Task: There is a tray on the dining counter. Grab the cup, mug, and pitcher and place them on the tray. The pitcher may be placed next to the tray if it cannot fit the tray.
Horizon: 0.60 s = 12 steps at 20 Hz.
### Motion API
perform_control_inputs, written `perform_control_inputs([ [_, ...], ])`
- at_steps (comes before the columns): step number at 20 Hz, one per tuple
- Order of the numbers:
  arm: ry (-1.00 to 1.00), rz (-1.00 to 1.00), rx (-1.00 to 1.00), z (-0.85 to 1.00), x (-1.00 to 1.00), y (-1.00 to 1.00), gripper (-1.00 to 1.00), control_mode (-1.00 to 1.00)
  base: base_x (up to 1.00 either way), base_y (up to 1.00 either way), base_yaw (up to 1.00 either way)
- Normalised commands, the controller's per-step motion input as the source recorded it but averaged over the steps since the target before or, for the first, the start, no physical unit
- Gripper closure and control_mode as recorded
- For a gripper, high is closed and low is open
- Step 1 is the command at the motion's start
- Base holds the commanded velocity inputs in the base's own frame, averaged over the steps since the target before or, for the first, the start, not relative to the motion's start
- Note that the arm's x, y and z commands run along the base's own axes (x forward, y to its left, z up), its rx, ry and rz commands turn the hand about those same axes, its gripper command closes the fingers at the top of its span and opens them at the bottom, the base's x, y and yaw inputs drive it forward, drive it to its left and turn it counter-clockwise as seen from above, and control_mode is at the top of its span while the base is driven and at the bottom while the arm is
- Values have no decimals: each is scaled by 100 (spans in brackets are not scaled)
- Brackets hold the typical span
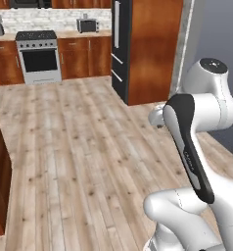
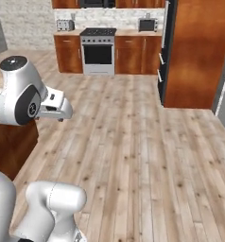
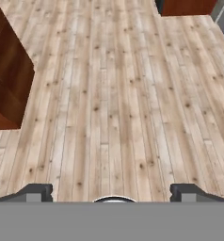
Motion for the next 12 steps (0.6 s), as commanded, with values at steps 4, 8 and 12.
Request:
perform_control_inputs([
  [4, 0, 0, 0, 0, 0, 0, -100, 100, 100, 0, 7],
  [8, 0, 0, 0, 0, 0, 0, -100, 100, 100, 0, 2],
  [12, 0, 0, 0, 0, 0, 0, -100, 100, 100, 0, 0],
])
